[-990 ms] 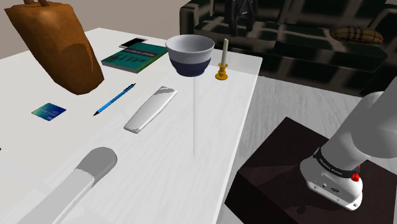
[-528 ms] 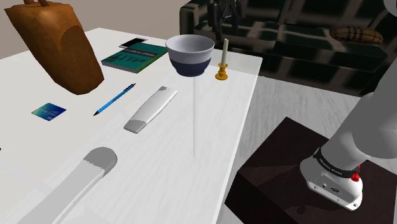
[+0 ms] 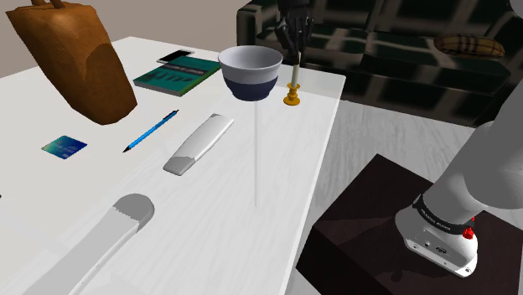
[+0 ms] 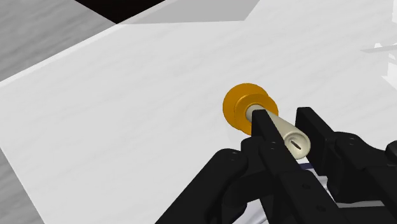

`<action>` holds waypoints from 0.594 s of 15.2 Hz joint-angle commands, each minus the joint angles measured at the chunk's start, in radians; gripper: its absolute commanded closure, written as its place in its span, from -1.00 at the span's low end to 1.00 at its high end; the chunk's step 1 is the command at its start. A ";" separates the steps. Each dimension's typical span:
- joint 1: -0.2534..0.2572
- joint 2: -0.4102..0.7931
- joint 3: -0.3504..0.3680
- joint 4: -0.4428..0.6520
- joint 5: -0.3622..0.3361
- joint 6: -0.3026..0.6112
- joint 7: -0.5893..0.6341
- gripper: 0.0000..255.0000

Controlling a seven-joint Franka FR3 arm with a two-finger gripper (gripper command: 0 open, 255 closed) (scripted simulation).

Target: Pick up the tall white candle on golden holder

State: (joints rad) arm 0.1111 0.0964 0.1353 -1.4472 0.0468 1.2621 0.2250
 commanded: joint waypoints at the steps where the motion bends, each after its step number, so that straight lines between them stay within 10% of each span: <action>1: 0.000 0.000 0.000 0.000 0.000 0.001 0.000 1.00; 9: 0.000 0.008 0.000 0.036 -0.001 -0.028 0.002 1.00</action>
State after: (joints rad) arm 0.1117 0.0988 0.1358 -1.4318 0.0469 1.2495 0.2269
